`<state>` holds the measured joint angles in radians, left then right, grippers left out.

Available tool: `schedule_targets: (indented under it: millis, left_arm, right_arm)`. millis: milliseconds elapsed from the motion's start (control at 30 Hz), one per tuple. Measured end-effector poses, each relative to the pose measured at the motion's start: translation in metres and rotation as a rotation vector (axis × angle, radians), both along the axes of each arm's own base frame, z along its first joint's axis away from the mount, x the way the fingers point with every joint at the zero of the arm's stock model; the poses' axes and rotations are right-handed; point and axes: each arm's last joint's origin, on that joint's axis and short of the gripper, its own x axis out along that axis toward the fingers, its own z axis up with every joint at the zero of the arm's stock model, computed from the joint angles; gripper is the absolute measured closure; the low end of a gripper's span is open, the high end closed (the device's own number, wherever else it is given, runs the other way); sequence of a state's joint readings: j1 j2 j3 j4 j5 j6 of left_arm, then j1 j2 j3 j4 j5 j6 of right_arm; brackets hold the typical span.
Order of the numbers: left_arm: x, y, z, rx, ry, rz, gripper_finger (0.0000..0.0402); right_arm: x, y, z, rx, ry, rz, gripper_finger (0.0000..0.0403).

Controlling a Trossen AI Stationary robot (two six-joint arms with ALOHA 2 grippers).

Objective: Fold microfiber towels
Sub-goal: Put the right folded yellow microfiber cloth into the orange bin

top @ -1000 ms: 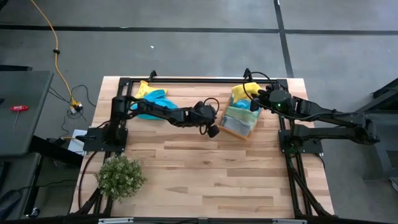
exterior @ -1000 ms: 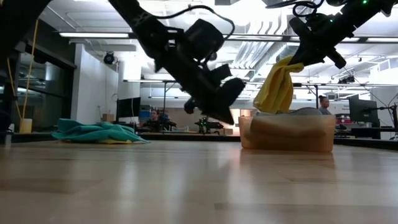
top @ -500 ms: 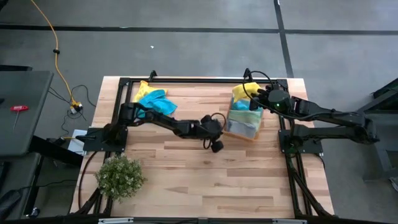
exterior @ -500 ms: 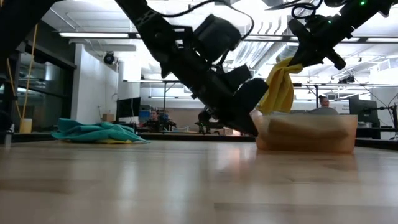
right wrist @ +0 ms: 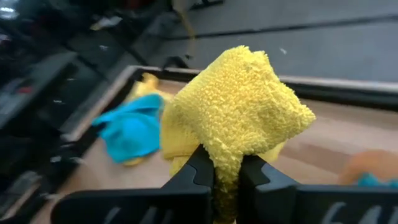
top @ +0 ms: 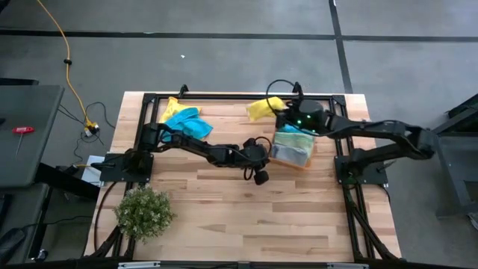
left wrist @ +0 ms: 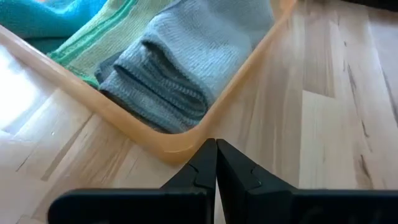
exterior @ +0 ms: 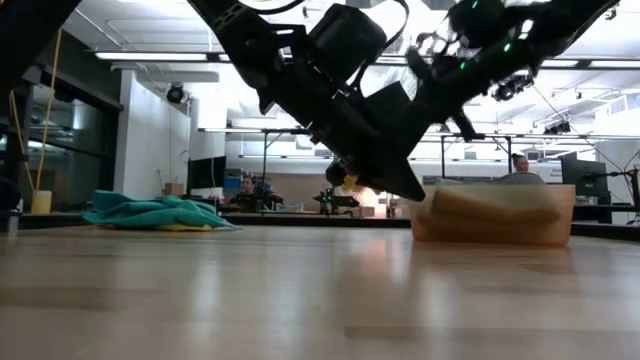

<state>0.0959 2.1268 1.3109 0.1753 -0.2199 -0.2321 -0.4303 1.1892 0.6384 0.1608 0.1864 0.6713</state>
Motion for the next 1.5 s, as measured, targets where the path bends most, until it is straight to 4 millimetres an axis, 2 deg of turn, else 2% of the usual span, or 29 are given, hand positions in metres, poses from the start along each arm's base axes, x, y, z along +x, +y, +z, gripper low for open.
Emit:
schedule_targets:
  millis: [133, 233, 567, 967, 1267, 1500]
  left_arm:
    - [-0.002, -0.001, -0.002, 0.002, 0.035, -0.005, 0.0402]
    - [-0.002, -0.001, -0.003, 0.002, 0.041, -0.007, 0.0402]
    - [-0.002, -0.001, -0.002, -0.003, 0.037, -0.003, 0.0401]
    - [-0.002, -0.001, -0.002, -0.003, 0.038, -0.002, 0.0401]
    - [-0.002, -0.001, -0.002, -0.002, 0.038, -0.001, 0.0401]
    - [-0.002, -0.001, -0.003, -0.004, 0.039, -0.001, 0.0401]
  right_arm:
    - [-0.005, -0.016, -0.018, 0.059, 0.102, -0.110, 0.0395]
    - [-0.013, -0.019, -0.020, 0.070, 0.145, -0.176, 0.0395]
    - [-0.034, -0.008, -0.017, 0.126, 0.270, -0.216, 0.0394]
    - [-0.058, 0.008, -0.020, 0.243, 0.441, -0.145, 0.0394]
    - [-0.073, 0.012, -0.029, 0.275, 0.608, -0.280, 0.0394]
    - [-0.076, 0.013, -0.036, 0.311, 0.676, -0.309, 0.0394]
